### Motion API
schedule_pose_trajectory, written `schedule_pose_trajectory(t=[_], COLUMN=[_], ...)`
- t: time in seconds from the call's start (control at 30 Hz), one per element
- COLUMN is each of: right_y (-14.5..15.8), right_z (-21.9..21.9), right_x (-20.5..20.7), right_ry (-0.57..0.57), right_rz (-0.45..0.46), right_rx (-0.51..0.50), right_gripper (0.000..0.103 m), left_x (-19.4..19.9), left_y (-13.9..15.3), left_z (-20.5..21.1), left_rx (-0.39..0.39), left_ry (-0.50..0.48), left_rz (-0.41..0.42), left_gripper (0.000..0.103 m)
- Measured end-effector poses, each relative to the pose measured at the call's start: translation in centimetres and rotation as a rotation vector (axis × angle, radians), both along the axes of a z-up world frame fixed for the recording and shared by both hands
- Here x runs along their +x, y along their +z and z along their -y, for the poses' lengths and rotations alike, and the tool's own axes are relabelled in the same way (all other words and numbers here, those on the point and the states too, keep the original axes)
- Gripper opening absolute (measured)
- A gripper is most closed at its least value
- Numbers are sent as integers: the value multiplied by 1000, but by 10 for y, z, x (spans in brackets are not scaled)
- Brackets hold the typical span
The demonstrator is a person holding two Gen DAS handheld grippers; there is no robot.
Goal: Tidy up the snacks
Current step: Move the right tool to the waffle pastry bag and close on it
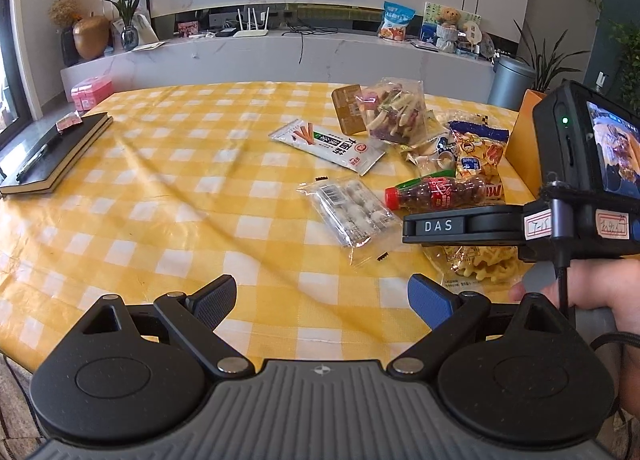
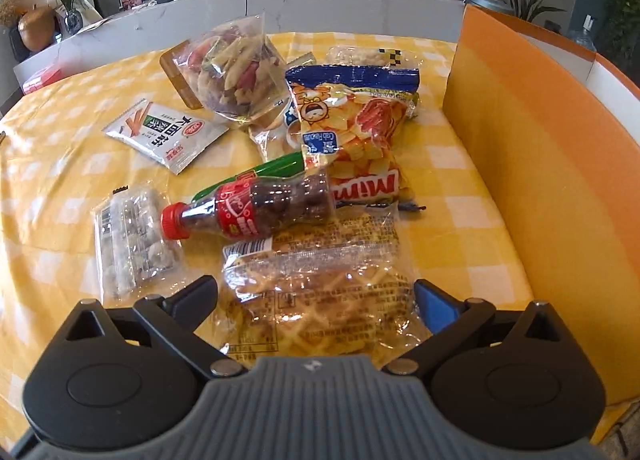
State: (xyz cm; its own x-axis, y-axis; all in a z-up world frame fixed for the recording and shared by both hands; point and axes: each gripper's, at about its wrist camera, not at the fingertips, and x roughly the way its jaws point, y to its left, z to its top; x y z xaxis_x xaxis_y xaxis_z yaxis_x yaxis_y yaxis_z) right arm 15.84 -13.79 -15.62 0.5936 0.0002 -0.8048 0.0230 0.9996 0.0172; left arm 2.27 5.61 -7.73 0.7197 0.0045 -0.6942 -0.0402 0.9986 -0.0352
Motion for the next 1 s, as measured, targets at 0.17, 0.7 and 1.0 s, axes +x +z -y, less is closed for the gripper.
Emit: schedule_pose_trajectory(t=[0.17,0.7,1.0], right_y=[-7,1,-4], right_z=[6,26,18], right_x=[-7,-56,-46], right_ry=[57,146,141], right_rz=[53,-1,-2], right_rx=[17,6,-7], right_gripper=[100,99,100], left_x=[3,-1,-3], left_y=[-3,3,5], left_z=[-1,-11,-11], left_rx=[-11,-22,-80], left_ry=[15,70,42], left_rz=[-21,9,14], left_gripper=[103,103,103])
